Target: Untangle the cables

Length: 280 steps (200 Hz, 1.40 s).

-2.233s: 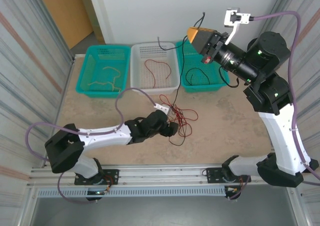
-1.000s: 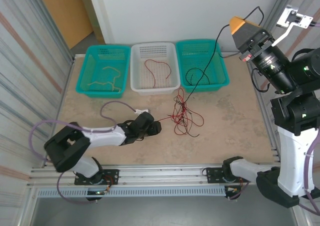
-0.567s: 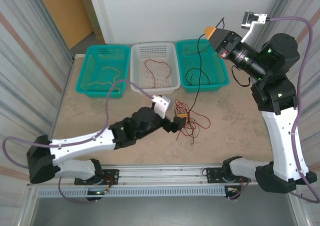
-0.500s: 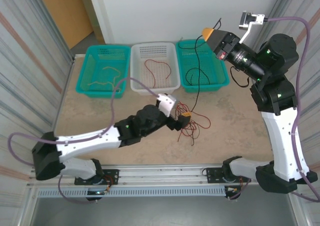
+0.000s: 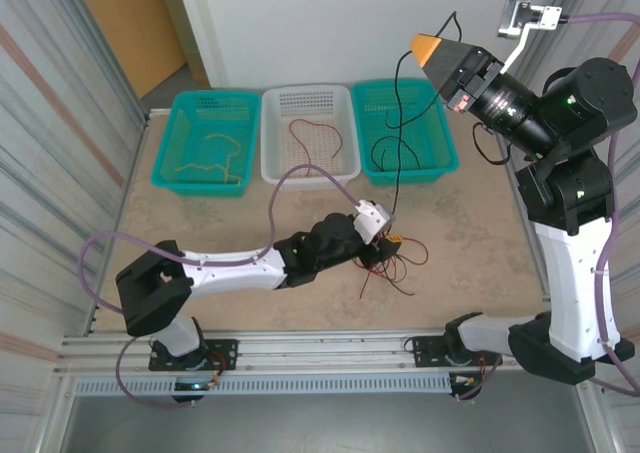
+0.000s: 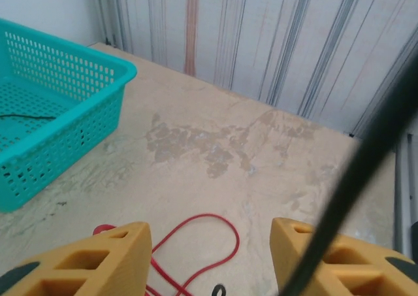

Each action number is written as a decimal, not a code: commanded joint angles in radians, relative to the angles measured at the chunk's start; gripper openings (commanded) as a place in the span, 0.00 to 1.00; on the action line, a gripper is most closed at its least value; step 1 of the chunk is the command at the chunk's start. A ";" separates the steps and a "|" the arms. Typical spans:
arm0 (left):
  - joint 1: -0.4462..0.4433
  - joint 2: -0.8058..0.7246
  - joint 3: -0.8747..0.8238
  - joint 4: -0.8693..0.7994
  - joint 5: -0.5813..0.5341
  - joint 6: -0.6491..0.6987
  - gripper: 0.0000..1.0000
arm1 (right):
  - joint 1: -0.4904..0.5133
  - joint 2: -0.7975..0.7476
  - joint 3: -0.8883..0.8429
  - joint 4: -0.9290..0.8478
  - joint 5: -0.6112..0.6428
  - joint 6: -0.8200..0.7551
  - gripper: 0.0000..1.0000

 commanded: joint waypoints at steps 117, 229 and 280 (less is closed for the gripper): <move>0.107 -0.233 0.467 -0.479 0.045 -0.052 0.00 | -0.014 -0.191 -0.489 -0.030 0.063 -0.075 0.38; 0.182 -0.157 0.895 -0.784 0.037 -0.069 0.00 | 0.438 -0.285 -1.002 -0.061 0.586 -0.391 0.88; 0.222 -0.124 1.073 -0.864 0.039 -0.084 0.00 | 0.415 -0.401 -1.100 -0.009 0.502 -0.359 0.91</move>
